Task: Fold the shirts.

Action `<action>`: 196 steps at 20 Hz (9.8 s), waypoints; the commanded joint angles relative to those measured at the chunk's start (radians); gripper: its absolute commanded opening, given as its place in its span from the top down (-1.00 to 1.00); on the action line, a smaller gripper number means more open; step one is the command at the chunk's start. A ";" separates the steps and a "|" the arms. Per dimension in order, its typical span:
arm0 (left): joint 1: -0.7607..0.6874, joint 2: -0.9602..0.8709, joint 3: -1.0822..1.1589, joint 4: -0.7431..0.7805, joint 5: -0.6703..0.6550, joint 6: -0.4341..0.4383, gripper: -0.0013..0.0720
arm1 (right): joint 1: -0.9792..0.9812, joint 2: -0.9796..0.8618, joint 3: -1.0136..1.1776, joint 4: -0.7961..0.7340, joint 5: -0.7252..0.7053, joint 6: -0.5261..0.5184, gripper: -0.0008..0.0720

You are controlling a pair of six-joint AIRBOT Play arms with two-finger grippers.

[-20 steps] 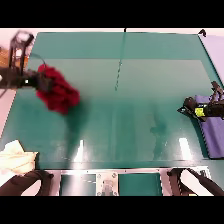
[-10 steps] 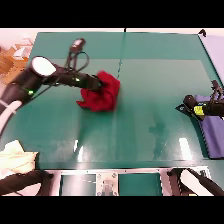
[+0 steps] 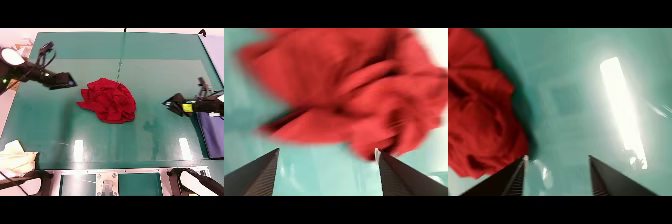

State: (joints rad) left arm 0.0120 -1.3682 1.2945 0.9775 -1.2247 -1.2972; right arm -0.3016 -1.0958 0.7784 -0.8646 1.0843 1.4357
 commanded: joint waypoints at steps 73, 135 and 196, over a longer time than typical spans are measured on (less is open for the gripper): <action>0.182 -0.050 -0.042 0.155 -0.221 0.043 0.91 | -0.165 -0.079 0.068 0.014 0.161 -0.193 0.63; 0.192 -0.003 -0.092 -0.577 -0.249 0.352 0.91 | -0.467 -0.026 -0.110 0.837 0.509 -0.358 0.93; 0.342 -0.220 -0.015 0.060 -0.217 0.146 0.91 | -0.435 -0.123 -0.145 0.081 0.035 -0.227 0.80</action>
State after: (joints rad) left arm 0.3122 -1.6707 1.4742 1.0039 -1.4925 -1.1755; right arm -0.6750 -1.3373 0.8101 -0.7094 1.1629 1.1812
